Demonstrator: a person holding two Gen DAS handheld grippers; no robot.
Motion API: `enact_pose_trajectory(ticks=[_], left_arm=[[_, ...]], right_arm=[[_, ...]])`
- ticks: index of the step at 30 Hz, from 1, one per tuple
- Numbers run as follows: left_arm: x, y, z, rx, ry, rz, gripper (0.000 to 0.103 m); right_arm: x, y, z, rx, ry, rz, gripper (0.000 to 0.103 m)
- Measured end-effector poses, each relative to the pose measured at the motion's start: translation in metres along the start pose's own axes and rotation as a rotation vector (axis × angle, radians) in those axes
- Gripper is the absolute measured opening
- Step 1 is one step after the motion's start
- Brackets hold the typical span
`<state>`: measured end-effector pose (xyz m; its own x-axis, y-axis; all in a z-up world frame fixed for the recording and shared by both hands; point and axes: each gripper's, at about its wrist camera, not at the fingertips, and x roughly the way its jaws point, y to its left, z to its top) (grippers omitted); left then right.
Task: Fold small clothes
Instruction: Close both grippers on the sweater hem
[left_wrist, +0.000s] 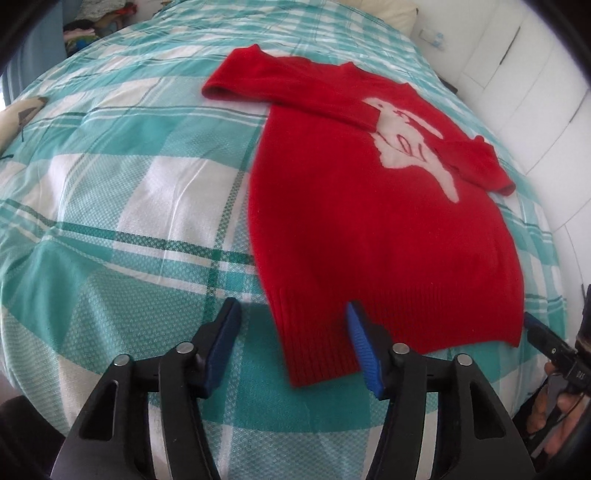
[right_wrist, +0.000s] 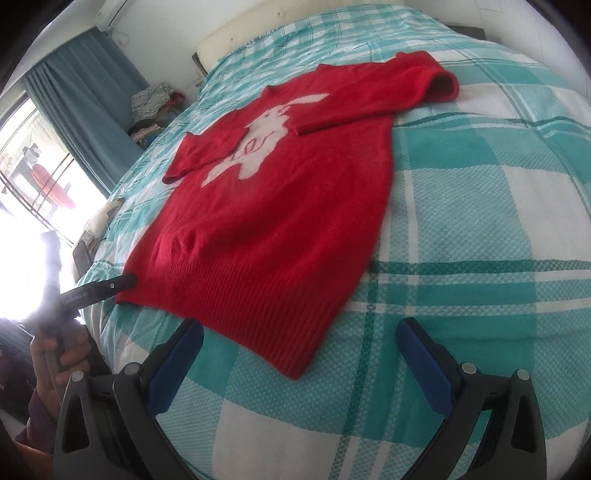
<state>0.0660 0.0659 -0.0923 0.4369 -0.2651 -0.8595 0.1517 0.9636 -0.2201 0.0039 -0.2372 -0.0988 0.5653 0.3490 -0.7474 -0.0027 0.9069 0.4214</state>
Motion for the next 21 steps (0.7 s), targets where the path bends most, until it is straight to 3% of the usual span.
enact_pose_trajectory(ticks=[1, 2, 3, 4, 6, 7, 9, 12, 15, 21], left_arm=[[0.001, -0.004, 0.001, 0.005, 0.003, -0.002, 0.035], [0.003, -0.006, 0.002, 0.009, 0.008, -0.004, 0.017], [0.004, -0.007, 0.002, 0.011, 0.015, -0.009, 0.008], [0.005, -0.009, 0.003, 0.007, 0.017, -0.013, 0.008], [0.003, -0.008, 0.004, -0.002, 0.009, -0.006, 0.006], [-0.001, -0.006, 0.003, -0.007, 0.004, -0.001, 0.005], [-0.013, 0.001, 0.002, -0.019, -0.015, 0.007, 0.004], [-0.035, 0.013, 0.0, -0.049, -0.031, -0.023, 0.004], [-0.05, 0.013, -0.007, -0.039, -0.035, -0.036, 0.003], [-0.023, 0.008, -0.023, 0.004, 0.038, 0.046, 0.003]], right_arm=[[0.001, 0.0, 0.0, 0.005, 0.004, 0.002, 0.103], [0.002, 0.001, 0.0, 0.008, 0.009, 0.007, 0.101], [0.003, 0.003, 0.0, 0.007, 0.012, 0.011, 0.086], [0.004, 0.004, 0.003, 0.002, 0.017, 0.009, 0.073], [0.008, 0.003, 0.006, -0.003, 0.034, -0.001, 0.015], [0.009, -0.001, 0.007, 0.009, 0.048, 0.008, 0.006], [0.001, -0.004, 0.009, 0.03, 0.046, 0.003, 0.006], [-0.027, 0.001, 0.007, -0.025, 0.014, -0.089, 0.005], [-0.052, 0.007, 0.001, -0.047, 0.013, -0.118, 0.004], [-0.045, 0.002, -0.012, -0.065, 0.075, -0.194, 0.004]])
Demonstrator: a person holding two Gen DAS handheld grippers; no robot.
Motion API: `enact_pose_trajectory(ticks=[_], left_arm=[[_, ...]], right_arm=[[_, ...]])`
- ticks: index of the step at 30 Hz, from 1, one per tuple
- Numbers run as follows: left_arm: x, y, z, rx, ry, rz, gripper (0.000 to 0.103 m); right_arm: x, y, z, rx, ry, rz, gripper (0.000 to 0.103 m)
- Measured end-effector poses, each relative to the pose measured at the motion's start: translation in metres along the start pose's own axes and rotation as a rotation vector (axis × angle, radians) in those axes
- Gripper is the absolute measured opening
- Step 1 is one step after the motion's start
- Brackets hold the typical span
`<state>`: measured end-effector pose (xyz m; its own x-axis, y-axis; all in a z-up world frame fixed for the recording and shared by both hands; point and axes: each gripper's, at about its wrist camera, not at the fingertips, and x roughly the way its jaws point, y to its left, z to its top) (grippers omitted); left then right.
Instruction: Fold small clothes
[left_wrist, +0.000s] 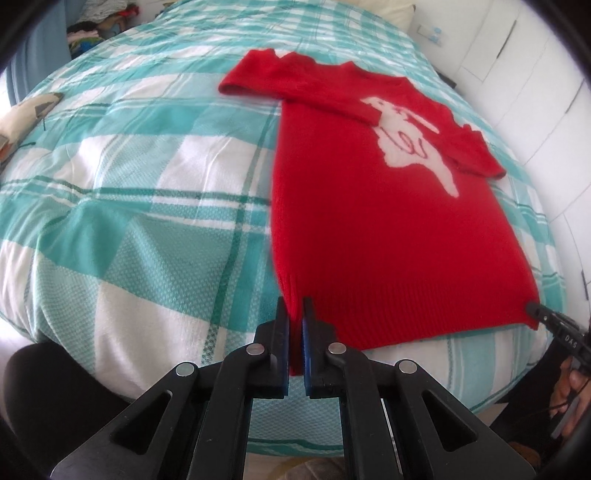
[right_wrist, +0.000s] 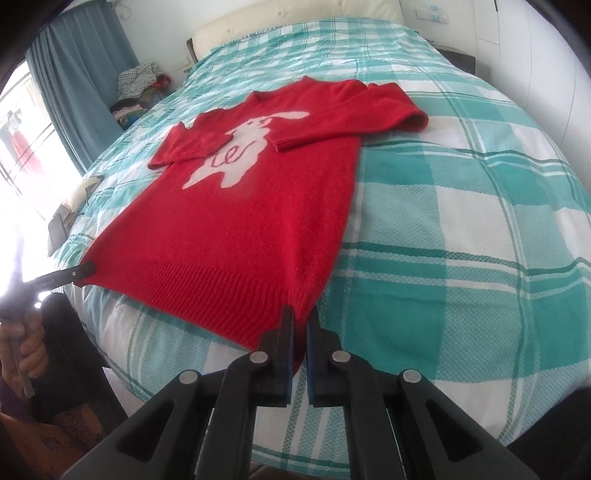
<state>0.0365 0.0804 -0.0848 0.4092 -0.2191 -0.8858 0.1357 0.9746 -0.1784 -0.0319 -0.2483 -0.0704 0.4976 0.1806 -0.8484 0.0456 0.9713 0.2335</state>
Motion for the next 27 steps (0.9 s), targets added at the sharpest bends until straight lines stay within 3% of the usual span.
enact_pose_trajectory(ticks=[3, 8, 27], left_arm=[[0.012, -0.001, -0.005, 0.011, -0.005, 0.023, 0.004], [0.017, -0.012, -0.008, 0.072, -0.04, 0.085, 0.004], [0.017, -0.009, -0.011, 0.058, -0.066, 0.083, 0.004]], right_arm=[[0.026, -0.012, -0.009, 0.031, 0.049, -0.01, 0.004], [0.032, -0.011, -0.011, 0.014, 0.033, -0.027, 0.004], [0.036, -0.005, -0.018, 0.01, -0.005, -0.036, 0.004]])
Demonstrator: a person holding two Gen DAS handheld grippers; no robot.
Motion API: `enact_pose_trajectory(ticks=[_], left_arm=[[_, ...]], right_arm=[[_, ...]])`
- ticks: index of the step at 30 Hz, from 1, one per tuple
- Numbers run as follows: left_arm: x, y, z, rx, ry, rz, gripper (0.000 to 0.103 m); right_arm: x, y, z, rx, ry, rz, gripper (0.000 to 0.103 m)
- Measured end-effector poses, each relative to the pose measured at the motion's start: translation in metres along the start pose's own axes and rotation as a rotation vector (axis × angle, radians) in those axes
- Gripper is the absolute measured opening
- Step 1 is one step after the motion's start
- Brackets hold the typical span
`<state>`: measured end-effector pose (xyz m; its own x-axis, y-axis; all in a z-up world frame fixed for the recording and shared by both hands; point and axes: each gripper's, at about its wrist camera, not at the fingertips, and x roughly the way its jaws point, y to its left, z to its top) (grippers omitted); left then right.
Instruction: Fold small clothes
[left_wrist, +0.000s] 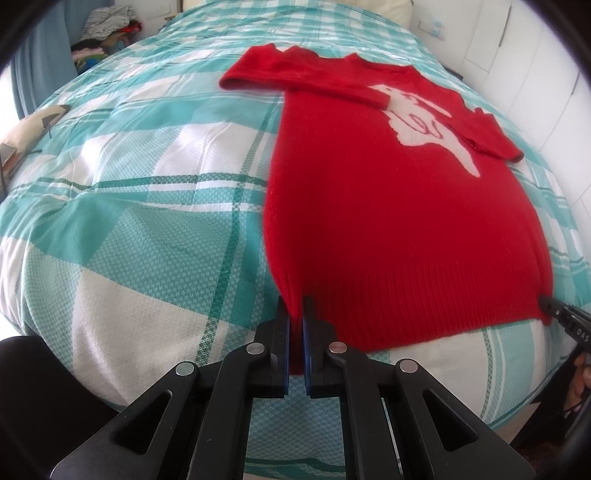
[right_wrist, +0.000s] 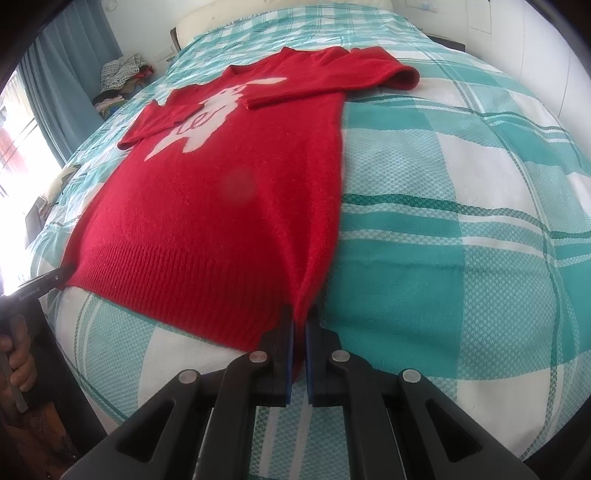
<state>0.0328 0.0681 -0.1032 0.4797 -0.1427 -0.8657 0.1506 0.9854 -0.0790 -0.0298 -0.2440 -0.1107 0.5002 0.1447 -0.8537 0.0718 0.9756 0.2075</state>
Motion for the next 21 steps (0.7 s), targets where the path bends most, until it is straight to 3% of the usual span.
enact_pose_trajectory(ticks=[17, 19, 21], left_arm=[[-0.0026, -0.0004, -0.0004, -0.004, -0.017, -0.001, 0.008], [-0.0053, 0.0004, -0.0005, -0.009, -0.027, -0.009, 0.013], [-0.0088, 0.0013, -0.0007, -0.021, -0.04, -0.02, 0.031]], right_arm=[[-0.0035, -0.0041, -0.002, 0.022, -0.004, 0.011, 0.005], [-0.0046, -0.0053, -0.0026, 0.032, -0.008, 0.024, 0.007], [-0.0062, -0.0058, -0.0032, 0.044, -0.013, 0.038, 0.011]])
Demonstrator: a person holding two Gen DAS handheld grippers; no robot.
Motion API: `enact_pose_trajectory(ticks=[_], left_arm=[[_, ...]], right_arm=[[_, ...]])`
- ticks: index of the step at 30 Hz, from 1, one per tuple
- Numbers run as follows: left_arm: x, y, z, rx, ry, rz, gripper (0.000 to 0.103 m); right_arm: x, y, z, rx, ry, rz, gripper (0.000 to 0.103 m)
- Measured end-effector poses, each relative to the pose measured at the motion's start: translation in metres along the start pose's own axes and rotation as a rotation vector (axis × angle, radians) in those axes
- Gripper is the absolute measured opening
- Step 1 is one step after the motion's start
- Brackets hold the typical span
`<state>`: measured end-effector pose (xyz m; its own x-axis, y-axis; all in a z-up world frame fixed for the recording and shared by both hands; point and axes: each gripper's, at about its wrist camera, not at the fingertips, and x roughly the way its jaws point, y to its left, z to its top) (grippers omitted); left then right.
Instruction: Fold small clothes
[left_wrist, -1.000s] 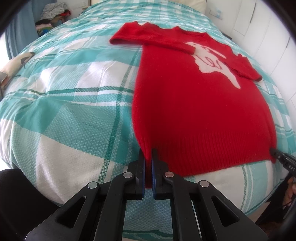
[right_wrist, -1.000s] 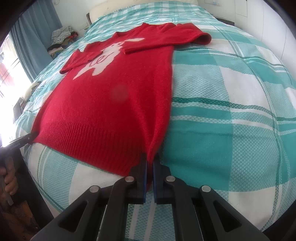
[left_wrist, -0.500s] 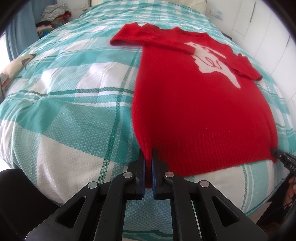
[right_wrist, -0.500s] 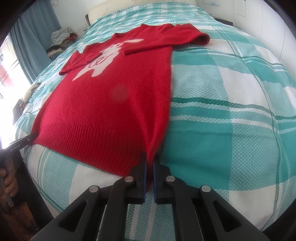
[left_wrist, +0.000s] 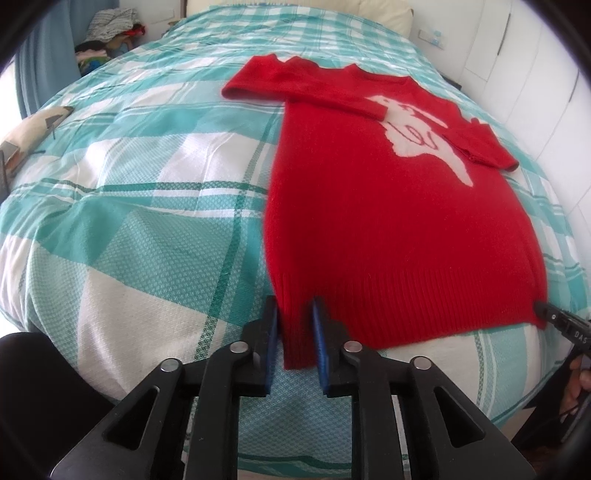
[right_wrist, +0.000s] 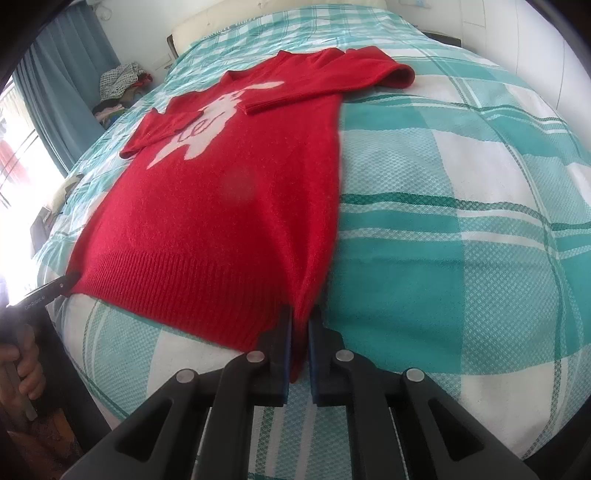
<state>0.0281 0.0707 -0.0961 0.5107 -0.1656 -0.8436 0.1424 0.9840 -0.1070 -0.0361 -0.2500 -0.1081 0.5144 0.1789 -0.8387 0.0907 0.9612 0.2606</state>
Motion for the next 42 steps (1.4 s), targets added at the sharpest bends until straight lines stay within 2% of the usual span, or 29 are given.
enact_pose_trajectory(ticks=[1, 2, 3, 8, 11, 13, 15, 17, 20, 22, 23, 24, 26, 30, 31, 32, 33, 34, 35, 38, 42], left_arm=[[-0.002, 0.001, -0.001, -0.007, -0.008, -0.008, 0.038], [-0.005, 0.002, -0.001, -0.015, -0.013, -0.018, 0.054], [-0.007, 0.003, -0.001, -0.023, -0.018, -0.029, 0.064], [-0.018, 0.006, -0.005, -0.038, -0.003, -0.028, 0.068], [-0.038, 0.017, 0.004, -0.045, -0.056, 0.006, 0.069], [-0.051, 0.026, 0.02, -0.056, -0.128, 0.049, 0.075], [-0.057, 0.032, 0.041, -0.08, -0.195, 0.088, 0.08], [-0.055, 0.038, 0.059, -0.128, -0.249, 0.115, 0.08], [-0.041, 0.044, 0.069, -0.198, -0.313, 0.147, 0.081], [-0.026, 0.045, 0.061, -0.206, -0.341, 0.199, 0.081], [-0.016, 0.046, 0.059, -0.196, -0.295, 0.256, 0.08], [-0.009, 0.046, 0.06, -0.183, -0.244, 0.275, 0.08], [-0.007, 0.05, 0.058, -0.183, -0.235, 0.237, 0.08], [-0.004, 0.046, 0.058, -0.162, -0.241, 0.279, 0.081], [-0.001, 0.045, 0.059, -0.154, -0.236, 0.286, 0.081], [0.001, 0.043, 0.059, -0.145, -0.23, 0.289, 0.081], [0.003, 0.041, 0.059, -0.136, -0.223, 0.292, 0.081], [0.005, 0.039, 0.059, -0.128, -0.217, 0.295, 0.081], [0.006, 0.039, 0.059, -0.122, -0.212, 0.297, 0.081], [0.007, 0.038, 0.059, -0.123, -0.209, 0.29, 0.081], [0.01, 0.041, 0.06, -0.145, -0.2, 0.285, 0.082]], right_arm=[[-0.001, -0.001, -0.001, 0.009, -0.003, 0.012, 0.012], [-0.003, -0.002, -0.001, 0.022, -0.004, 0.025, 0.016], [-0.004, -0.003, -0.002, 0.033, -0.004, 0.038, 0.02], [-0.017, -0.003, -0.009, 0.022, 0.024, 0.039, 0.034], [-0.04, -0.009, -0.004, -0.039, 0.016, -0.038, 0.035], [-0.061, -0.012, 0.013, -0.116, -0.038, -0.147, 0.042], [-0.076, -0.012, 0.041, -0.198, -0.108, -0.229, 0.056], [-0.078, -0.006, 0.076, -0.259, -0.154, -0.253, 0.061], [-0.054, 0.016, 0.125, -0.341, -0.182, -0.163, 0.061], [-0.022, 0.035, 0.151, -0.402, -0.152, -0.071, 0.061], [-0.006, 0.045, 0.16, -0.435, -0.122, -0.02, 0.061], [0.012, 0.054, 0.168, -0.467, -0.093, 0.012, 0.061], [0.047, 0.075, 0.175, -0.549, -0.051, 0.012, 0.061], [0.109, 0.09, 0.181, -0.633, -0.016, -0.061, 0.061], [0.117, 0.086, 0.184, -0.613, -0.011, -0.046, 0.061], [0.122, 0.079, 0.19, -0.573, -0.003, -0.018, 0.056], [0.121, 0.071, 0.196, -0.528, -0.005, -0.012, 0.029], [0.113, 0.061, 0.201, -0.482, -0.018, -0.001, 0.015], [0.101, 0.048, 0.208, -0.438, -0.051, 0.005, 0.008], [0.051, -0.009, 0.228, -0.285, -0.183, -0.024, 0.008], [-0.025, -0.124, 0.239, 0.021, -0.345, -0.103, 0.008]])
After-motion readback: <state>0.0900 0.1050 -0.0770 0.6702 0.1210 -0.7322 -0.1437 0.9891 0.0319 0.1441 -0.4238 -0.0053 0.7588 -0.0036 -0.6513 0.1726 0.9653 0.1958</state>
